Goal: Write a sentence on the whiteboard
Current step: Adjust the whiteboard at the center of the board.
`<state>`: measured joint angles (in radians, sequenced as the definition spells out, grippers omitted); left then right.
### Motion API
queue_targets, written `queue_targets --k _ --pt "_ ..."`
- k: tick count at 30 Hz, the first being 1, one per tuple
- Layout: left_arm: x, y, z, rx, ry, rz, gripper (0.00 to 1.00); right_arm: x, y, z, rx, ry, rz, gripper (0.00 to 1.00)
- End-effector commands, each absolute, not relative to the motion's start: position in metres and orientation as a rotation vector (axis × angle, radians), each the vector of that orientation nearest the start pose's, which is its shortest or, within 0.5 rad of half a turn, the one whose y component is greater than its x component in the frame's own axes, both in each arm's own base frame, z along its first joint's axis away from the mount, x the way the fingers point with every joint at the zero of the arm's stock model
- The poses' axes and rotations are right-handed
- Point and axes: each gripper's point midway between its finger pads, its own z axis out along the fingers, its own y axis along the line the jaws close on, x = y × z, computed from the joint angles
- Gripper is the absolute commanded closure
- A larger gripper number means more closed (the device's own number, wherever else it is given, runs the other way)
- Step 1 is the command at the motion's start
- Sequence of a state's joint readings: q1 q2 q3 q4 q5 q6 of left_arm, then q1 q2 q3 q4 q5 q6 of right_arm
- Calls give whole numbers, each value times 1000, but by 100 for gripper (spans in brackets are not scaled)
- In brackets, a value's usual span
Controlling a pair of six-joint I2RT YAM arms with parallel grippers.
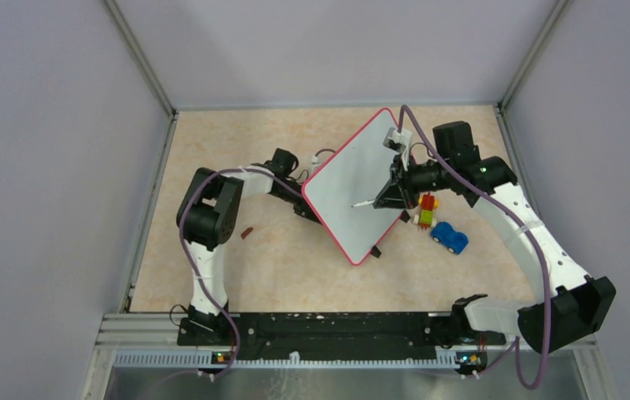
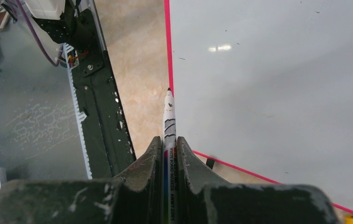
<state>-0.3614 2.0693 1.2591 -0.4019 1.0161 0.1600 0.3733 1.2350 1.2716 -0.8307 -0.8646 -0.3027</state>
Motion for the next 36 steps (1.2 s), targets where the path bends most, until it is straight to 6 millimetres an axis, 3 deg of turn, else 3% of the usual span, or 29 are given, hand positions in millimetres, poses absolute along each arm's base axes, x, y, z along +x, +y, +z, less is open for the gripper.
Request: queue_targets --k 1,5,9,17,25,31,36 --pt "301 -295 61 940 2262 -1507 94 219 228 282 -1134 1851 1069 100" --pt "301 -307 56 945 2275 -1494 95 220 229 282 -1131 1853 1070 100" --pt "308 -314 38 919 2345 -1411 95 221 229 281 -1129 1859 1068 100" --pt "326 -285 5 895 2495 -1124 98 219 225 279 -1137 1866 1044 100" --pt "362 -259 -1 845 2540 -966 99 219 225 273 -1142 1870 1048 100" --pt "357 -273 15 909 2463 -1040 99 219 225 271 -1146 1873 1046 100" --pt "363 -271 24 873 2453 -1098 95 225 225 272 -1139 1864 1020 100"
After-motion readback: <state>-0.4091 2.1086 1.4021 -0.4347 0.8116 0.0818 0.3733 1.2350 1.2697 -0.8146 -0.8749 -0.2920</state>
